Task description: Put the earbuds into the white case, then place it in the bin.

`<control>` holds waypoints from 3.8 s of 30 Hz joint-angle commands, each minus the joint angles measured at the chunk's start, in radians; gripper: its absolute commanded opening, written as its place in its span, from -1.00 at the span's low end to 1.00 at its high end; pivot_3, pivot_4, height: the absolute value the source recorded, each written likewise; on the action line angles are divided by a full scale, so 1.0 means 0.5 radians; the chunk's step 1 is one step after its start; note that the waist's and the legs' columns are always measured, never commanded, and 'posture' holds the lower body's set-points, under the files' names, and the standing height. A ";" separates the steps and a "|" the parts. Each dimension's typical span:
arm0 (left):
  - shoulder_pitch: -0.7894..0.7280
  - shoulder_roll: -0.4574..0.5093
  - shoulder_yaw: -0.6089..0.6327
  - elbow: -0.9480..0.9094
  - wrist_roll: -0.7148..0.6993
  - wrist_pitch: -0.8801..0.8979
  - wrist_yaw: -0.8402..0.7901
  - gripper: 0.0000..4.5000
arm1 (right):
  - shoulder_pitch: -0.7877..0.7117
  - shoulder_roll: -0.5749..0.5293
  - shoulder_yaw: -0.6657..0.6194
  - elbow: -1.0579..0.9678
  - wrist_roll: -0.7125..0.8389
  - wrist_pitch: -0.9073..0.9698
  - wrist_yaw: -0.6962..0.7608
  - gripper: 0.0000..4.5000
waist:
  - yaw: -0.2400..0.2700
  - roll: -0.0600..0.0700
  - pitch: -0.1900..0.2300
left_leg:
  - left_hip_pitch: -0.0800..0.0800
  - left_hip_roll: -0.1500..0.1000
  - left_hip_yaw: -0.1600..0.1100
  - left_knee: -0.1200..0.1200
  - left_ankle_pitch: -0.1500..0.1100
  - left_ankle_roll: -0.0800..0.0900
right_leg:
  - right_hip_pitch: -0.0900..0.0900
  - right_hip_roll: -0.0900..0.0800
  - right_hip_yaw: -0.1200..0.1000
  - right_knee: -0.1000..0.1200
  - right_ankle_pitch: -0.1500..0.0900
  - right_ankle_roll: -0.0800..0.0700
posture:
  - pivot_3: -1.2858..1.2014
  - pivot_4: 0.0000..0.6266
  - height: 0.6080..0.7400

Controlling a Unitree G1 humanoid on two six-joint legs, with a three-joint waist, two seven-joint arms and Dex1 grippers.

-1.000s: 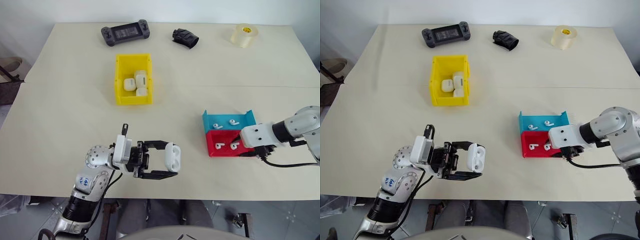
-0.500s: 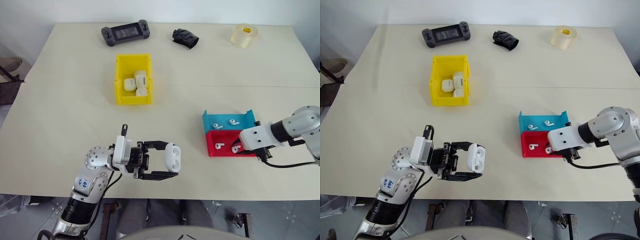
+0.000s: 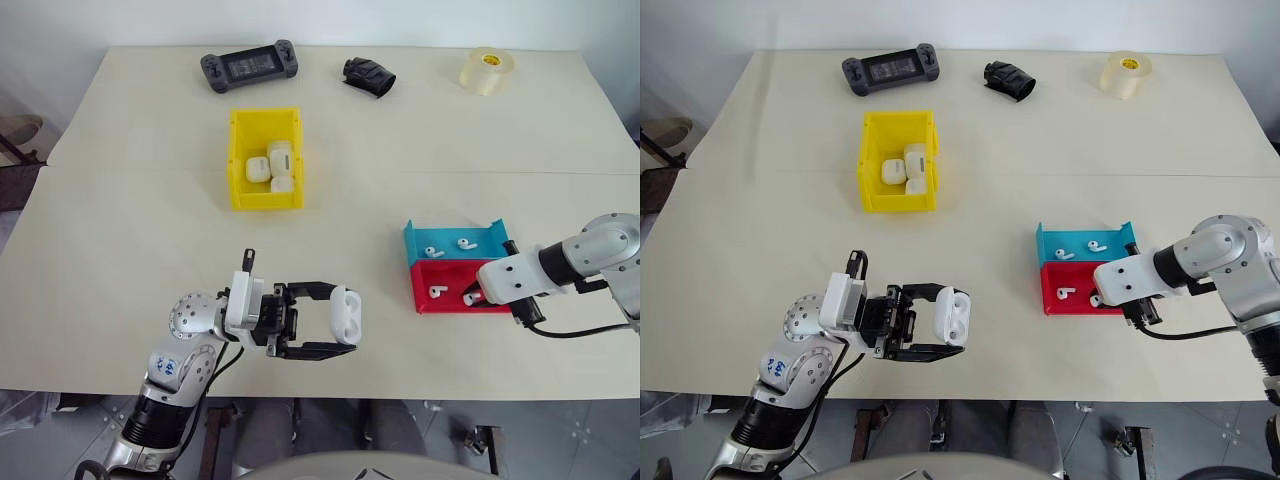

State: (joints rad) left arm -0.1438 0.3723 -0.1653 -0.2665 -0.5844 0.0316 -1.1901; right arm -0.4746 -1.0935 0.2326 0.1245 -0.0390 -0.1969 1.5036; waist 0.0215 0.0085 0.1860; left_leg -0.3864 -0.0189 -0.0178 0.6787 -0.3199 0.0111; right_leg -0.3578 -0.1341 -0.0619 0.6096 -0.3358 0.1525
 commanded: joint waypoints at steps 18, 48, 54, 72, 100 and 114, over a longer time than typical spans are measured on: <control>-0.237 -0.012 0.095 0.232 -0.108 0.089 -0.142 0.24 | 0.752 0.664 -0.961 -1.485 1.869 1.391 -1.102 -0.78 | 0.009 0.002 0.002 | -0.001 0.000 -0.004 0.001 0.000 -0.001 | 0.001 -0.001 -0.003 0.002 0.000 0.000 | 0.03 -0.52 1.00; -0.516 -0.157 0.201 0.268 -0.260 0.398 -0.093 0.24 | 0.798 1.491 -0.376 -1.539 1.523 0.966 -1.561 -0.78 | -0.001 0.001 0.002 | -0.001 -0.003 -0.003 -0.002 -0.001 0.000 | -0.007 0.001 0.002 0.020 0.001 0.000 | 0.03 -0.52 1.00; -0.525 -0.193 0.233 0.258 -0.264 0.406 -0.058 0.24 | 0.842 1.478 -0.400 -1.501 1.513 0.929 -1.551 -0.78 | 0.000 0.001 0.002 | -0.001 -0.003 -0.003 -0.003 -0.001 0.000 | -0.007 0.001 0.003 0.020 0.001 0.000 | 0.03 -0.52 1.00; -0.507 -0.223 0.252 0.262 -0.242 0.361 -0.041 0.24 | 0.915 1.201 -0.399 -1.481 1.501 0.917 -1.355 -0.78 | 0.002 0.001 0.002 | -0.001 -0.003 -0.003 -0.004 -0.001 0.000 | -0.006 0.001 0.003 0.018 0.001 0.000 | 0.03 -0.52 1.00; -0.458 -0.232 0.236 0.217 -0.216 0.336 -0.063 0.24 | 0.719 1.327 -0.331 -1.313 1.474 0.878 -1.382 -0.78 | 0.002 0.001 0.002 | -0.001 -0.002 -0.003 -0.005 -0.001 0.000 | -0.006 0.001 0.002 0.016 0.001 0.000 | 0.03 -0.52 1.00; -0.497 -0.280 0.257 0.241 -0.198 0.306 -0.037 0.24 | 0.715 1.058 -0.448 -1.266 1.565 1.031 -1.261 -0.78 | 0.002 0.001 0.003 | -0.001 -0.002 -0.003 -0.007 -0.001 0.000 | -0.005 0.001 0.002 0.012 0.001 0.000 | 0.03 -0.52 1.00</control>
State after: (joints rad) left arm -0.3658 0.2484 -0.0841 -0.1009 -0.6381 0.2284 -1.2239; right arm -0.1488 -0.5348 0.0202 -0.5338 0.7532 0.2734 0.8578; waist 0.0227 0.0087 0.1873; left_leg -0.3871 -0.0201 -0.0191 0.6749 -0.3202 0.0110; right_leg -0.3604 -0.1338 -0.0612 0.6154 -0.3355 0.1527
